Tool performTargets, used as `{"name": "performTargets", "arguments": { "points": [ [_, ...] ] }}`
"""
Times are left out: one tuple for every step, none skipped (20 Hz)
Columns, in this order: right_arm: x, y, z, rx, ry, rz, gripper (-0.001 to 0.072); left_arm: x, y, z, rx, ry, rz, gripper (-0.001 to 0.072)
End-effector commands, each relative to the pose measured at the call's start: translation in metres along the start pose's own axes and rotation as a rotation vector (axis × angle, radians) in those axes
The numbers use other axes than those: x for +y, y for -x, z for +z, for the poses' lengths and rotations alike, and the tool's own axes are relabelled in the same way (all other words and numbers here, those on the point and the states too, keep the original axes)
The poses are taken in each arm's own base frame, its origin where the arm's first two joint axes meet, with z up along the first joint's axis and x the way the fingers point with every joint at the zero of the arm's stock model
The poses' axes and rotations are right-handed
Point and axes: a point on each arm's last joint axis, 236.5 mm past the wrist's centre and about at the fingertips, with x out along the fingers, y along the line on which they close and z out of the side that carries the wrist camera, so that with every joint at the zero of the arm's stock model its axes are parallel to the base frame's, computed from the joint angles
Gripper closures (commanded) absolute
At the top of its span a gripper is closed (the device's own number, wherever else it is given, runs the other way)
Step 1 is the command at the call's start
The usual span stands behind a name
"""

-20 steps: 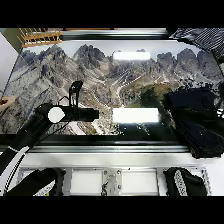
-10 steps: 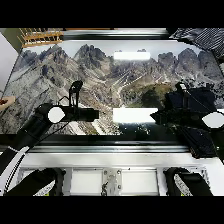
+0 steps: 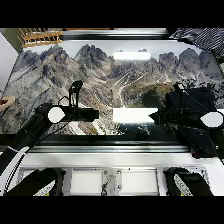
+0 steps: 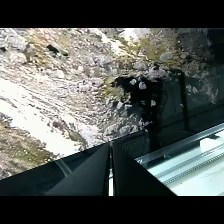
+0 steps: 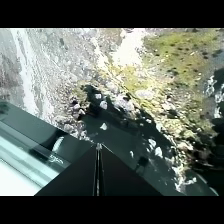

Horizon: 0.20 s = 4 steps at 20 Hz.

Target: Fold the clothes and pants, and hang the long-sleeved shirts on hangers.

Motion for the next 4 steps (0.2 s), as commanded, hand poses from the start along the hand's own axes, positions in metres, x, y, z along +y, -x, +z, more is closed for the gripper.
{"name": "performTargets", "arguments": {
  "points": [
    [0.0006, 0.0, 0.0003, 0.0, 0.0, 0.002, 0.0677, 0.0, 0.0001, 0.0004, -0.001, 0.0, 0.0, 0.0699],
    [0.0006, 0.0, 0.0003, 0.0, 0.0, 0.002, 0.0677, 0.0, 0.0001, 0.0004, -0.001, 0.0, 0.0, 0.0699],
    [0.0006, -0.0001, 0.0003, 0.0, 0.0, 0.002, 0.0677, 0.0, 0.0001, 0.0004, -0.001, 0.0, 0.0, 0.07],
    [0.0006, 0.0, 0.0003, 0.0, 0.0, 0.002, 0.0676, 0.0001, 0.0001, 0.0004, -0.001, 0.0, 0.0, 0.0699]
  ]
}}
